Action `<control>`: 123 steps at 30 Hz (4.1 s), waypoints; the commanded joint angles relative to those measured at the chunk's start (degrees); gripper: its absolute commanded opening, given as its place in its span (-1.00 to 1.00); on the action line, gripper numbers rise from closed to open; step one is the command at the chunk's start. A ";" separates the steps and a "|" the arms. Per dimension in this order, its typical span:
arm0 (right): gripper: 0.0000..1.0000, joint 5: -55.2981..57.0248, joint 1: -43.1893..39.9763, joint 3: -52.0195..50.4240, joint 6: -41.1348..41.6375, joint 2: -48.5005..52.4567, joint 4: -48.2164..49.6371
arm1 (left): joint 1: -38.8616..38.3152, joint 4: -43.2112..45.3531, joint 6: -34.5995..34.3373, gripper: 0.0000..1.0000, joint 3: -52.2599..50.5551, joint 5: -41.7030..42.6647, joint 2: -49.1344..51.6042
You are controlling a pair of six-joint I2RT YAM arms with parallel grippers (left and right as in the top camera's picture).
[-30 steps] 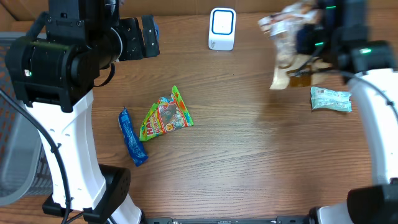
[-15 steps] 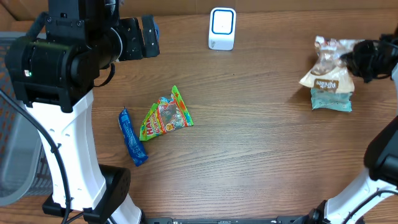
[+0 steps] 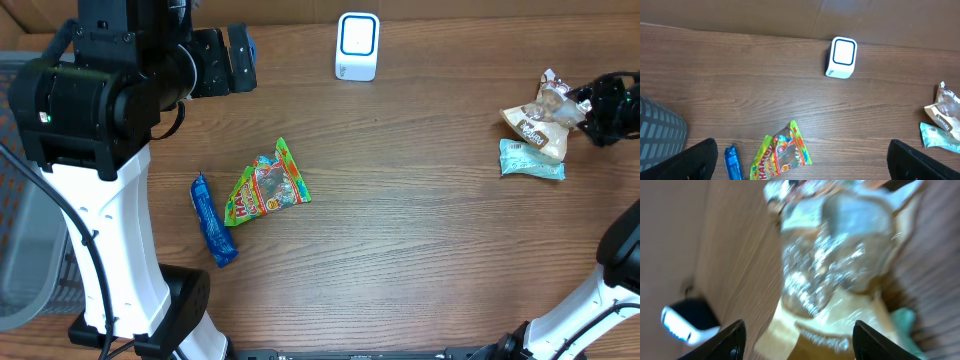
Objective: Scan the item barcode
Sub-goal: 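Carry the mushroom bag right and release it near the wipes pack, then move the right gripper left to the Haribo gummy bag and grasp it, then drag the gummy bag right and set it down center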
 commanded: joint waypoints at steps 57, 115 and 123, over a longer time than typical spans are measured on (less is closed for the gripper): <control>-0.12 1.99 68.46 1.33 6.45 14.40 11.91 | -0.11 0.09 -0.11 0.99 0.07 -0.31 -0.13; -0.92 17.20 53.40 4.90 -17.75 8.09 -18.80 | -0.11 0.09 -0.11 0.99 0.07 -0.31 -0.13; -0.92 22.10 53.29 -4.31 -17.64 8.09 -7.02 | -0.11 0.09 -0.11 0.99 0.07 -0.31 -0.13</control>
